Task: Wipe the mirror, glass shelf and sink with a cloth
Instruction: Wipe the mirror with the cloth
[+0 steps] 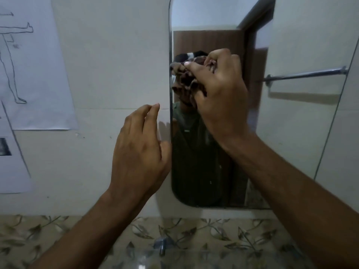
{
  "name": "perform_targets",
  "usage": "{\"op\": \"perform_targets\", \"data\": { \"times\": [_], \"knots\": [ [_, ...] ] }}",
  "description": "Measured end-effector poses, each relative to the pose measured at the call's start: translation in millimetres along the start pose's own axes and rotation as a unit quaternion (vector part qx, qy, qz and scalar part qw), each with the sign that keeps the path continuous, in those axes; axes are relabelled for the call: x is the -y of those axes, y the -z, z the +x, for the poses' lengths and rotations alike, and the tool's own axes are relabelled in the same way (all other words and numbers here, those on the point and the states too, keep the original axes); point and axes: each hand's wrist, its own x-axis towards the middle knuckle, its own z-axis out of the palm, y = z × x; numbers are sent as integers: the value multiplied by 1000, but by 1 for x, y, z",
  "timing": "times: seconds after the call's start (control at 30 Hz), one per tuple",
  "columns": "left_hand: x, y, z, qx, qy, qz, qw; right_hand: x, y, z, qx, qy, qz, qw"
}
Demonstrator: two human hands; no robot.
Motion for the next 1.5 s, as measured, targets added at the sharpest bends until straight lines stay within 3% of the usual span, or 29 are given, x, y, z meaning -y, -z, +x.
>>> {"op": "perform_targets", "data": {
  "times": [0.2,0.37,0.57,0.83,1.0,1.1,1.33,1.4,1.5],
  "knots": [
    [0,-2,-14,19,-11,7,1000,21,-19,-109,111,107,18,988],
    [-2,-15,-30,59,-17,3,998,12,-13,-135,95,105,21,990],
    [-5,-24,-39,64,-27,-6,998,-1,-8,-87,27,-11,2,1000],
    [12,-24,-57,80,-7,-1,997,2,-2,-168,139,89,22,986],
    [11,-28,-64,113,-17,-9,993,-28,5,-127,19,-50,15,998],
    [6,-30,-66,124,-31,-25,991,-32,3,-128,3,-85,5,996],
    [2,-29,-65,114,-64,-39,991,-12,7,-235,186,92,35,978],
    [2,-30,-66,126,-62,-37,989,-22,10,-230,179,105,38,978],
    [0,-35,-69,148,-55,-37,987,-38,14,-198,105,39,24,993]
  ]
}}
